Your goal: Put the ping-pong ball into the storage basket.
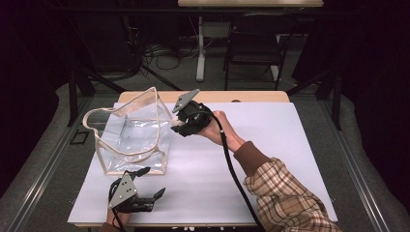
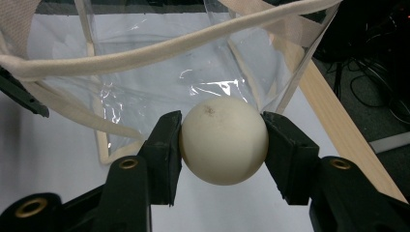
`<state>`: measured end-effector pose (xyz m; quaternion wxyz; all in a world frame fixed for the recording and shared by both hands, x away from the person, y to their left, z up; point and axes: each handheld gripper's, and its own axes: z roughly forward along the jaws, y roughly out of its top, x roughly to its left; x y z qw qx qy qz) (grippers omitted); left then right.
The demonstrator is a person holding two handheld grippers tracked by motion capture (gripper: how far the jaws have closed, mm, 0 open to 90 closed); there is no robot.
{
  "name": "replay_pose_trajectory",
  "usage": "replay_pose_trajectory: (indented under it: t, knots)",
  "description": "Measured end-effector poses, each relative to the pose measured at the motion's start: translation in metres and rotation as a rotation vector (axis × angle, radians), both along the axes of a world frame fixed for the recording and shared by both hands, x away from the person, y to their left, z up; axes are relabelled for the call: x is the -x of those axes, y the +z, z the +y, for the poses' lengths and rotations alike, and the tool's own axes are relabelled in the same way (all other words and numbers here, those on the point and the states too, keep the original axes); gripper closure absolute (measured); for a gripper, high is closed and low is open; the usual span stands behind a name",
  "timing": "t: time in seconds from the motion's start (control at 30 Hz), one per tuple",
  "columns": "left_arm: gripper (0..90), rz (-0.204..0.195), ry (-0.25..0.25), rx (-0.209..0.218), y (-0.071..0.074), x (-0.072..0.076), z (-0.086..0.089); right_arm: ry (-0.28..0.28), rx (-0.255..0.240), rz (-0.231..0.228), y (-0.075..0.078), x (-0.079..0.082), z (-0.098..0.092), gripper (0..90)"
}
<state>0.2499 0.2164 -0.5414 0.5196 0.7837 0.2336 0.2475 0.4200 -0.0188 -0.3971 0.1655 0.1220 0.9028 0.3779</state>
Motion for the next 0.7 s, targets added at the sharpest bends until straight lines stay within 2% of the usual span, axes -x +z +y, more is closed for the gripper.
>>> replay_pose_trajectory:
  t: [0.7]
  knots:
    - [16.2,-0.001,-0.001,0.000,0.000,0.000,0.000,0.005,-0.008,-0.032,0.019,0.000,0.004,50.7]
